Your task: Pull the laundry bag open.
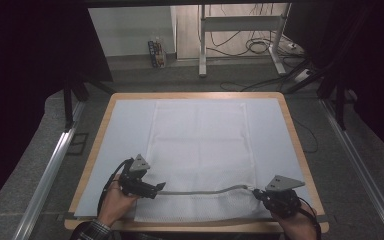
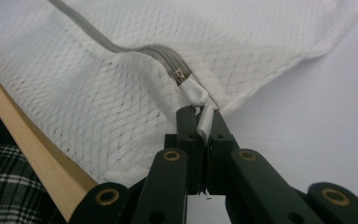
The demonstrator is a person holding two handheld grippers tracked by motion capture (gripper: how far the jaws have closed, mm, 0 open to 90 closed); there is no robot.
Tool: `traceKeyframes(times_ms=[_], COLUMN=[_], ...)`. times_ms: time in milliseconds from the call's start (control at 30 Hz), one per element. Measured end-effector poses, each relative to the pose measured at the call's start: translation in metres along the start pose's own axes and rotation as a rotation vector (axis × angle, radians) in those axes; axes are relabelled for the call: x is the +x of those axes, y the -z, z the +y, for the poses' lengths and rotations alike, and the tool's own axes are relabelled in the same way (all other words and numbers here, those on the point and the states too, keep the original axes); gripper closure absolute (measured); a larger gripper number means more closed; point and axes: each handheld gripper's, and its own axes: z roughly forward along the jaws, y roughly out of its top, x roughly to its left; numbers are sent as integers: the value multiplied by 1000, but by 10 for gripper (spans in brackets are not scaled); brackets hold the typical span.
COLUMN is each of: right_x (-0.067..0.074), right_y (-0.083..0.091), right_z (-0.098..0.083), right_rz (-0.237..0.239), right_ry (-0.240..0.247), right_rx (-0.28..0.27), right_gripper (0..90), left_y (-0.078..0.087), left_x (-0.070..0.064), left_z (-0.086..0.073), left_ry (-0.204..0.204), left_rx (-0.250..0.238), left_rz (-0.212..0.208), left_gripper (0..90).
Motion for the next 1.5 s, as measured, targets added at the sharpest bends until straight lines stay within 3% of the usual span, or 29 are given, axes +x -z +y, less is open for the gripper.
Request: traceKeyframes(times_ms=[33, 133, 333, 467, 500, 600, 633, 733, 867, 1100, 1133, 1167, 1333, 1500], right_x=[0, -1, 2, 2, 2, 3, 3, 4, 4, 5, 6, 6, 6, 4], right_y=[2, 4, 7, 9, 9, 10, 11, 12, 13, 15, 15, 15, 16, 16], right_z=[0, 1, 3, 4, 4, 4, 5, 5, 6, 7, 7, 7, 7, 6], right_rz=[2, 7, 0, -6, -9, -9, -14, -15, -15, -19, -20, -22, -34, -46], right_ry=[0, 9, 30, 35, 36, 40, 44, 46, 47, 55, 56, 56, 60, 40], right_rx=[-13, -29, -59, -75, -79, -84, -92, -98, -106, -122, -122, -120, -117, -103], right_gripper=[870, 870, 870, 870, 870, 870, 870, 871, 871, 871, 871, 872, 876, 877], left_y=[-3, -10, -32, -45, -56, -67, -75, -88, -105, -121, -123, -125, -129, -127], left_x=[-4, -13, -42, -56, -68, -78, -86, -99, -116, -132, -133, -136, -138, -133], left_z=[8, 23, 62, 80, 93, 104, 114, 127, 141, 147, 148, 148, 152, 153], left_ry=[-1, -11, -105, -131, -158, -186, -217, -258, -285, -311, -308, -279, -279, -244], left_rx=[-14, -31, -40, -47, -48, -41, -30, -14, -10, 4, -1, -17, 2, -36], left_rz=[-43, -94, -165, -211, -236, -251, -264, -286, -320, -337, -343, -355, -335, -340], left_gripper=[25, 32, 41, 41, 41, 40, 40, 40, 41, 39, 39, 40, 34, 38])
